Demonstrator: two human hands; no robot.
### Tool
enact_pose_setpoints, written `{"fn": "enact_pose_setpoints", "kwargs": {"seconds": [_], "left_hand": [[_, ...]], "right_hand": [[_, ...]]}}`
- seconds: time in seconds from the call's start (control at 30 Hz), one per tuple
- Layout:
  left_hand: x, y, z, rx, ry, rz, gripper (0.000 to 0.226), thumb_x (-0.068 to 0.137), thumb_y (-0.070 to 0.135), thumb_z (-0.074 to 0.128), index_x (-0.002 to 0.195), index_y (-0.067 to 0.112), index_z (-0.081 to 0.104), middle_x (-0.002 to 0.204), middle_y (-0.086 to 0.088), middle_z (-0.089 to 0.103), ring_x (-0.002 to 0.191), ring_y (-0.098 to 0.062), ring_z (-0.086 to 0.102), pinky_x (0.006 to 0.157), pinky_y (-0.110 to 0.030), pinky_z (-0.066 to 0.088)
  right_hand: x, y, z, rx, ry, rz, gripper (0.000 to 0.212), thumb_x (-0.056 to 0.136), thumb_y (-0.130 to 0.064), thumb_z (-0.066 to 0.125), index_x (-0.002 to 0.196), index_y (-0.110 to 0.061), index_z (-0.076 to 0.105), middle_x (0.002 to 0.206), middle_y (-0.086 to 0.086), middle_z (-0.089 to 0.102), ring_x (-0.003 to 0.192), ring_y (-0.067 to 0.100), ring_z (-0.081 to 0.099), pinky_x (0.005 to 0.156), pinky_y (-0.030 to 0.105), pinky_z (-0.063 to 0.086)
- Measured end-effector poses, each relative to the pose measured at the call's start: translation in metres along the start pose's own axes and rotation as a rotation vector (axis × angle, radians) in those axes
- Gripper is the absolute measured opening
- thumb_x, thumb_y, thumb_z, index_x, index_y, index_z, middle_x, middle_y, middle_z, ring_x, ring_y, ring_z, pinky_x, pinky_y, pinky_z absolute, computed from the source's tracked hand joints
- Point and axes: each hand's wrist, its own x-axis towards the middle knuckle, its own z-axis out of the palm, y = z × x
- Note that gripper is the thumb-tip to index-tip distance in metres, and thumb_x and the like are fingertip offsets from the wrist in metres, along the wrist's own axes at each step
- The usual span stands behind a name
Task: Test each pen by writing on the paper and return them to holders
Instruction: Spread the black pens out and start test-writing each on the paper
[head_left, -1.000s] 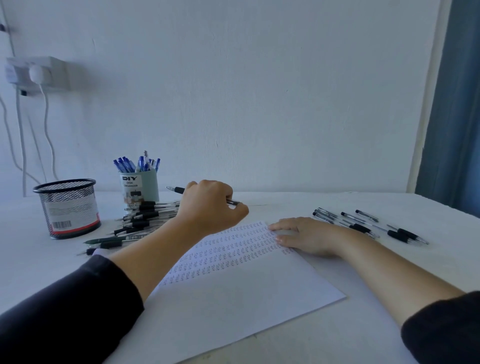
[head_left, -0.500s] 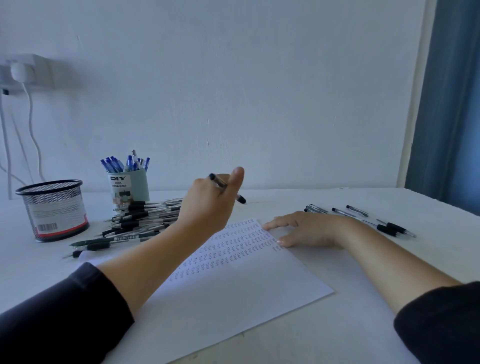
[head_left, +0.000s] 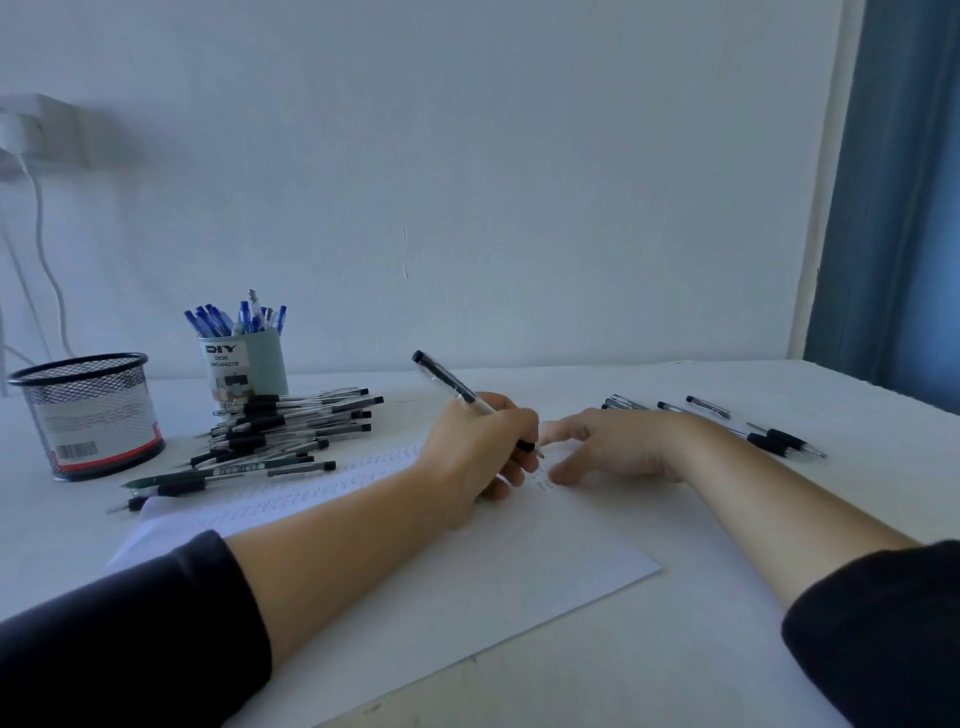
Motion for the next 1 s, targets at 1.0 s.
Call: {"fn": "enact_pose_setpoints", "kwargs": {"seconds": [1.0], "left_hand": [[0.0020,-0.0102,0.0042,0.337,0.099,0.139,0.019,0.075,0.009,0.057,0.057,0.011,0.059,0.042,0.000,0.055,0.037,-0.009,0.038,0.045,-0.017,0.032]], "right_hand": [[-0.0029,-0.0041,0.0013,-0.001,-0.013,-0.068,0.036,0.084,-0.022,0.066,0.087,-0.057,0.059,0.146,-0.014,0.037,0.136,0.012,0.031,0.109,0.030,0.023]]}}
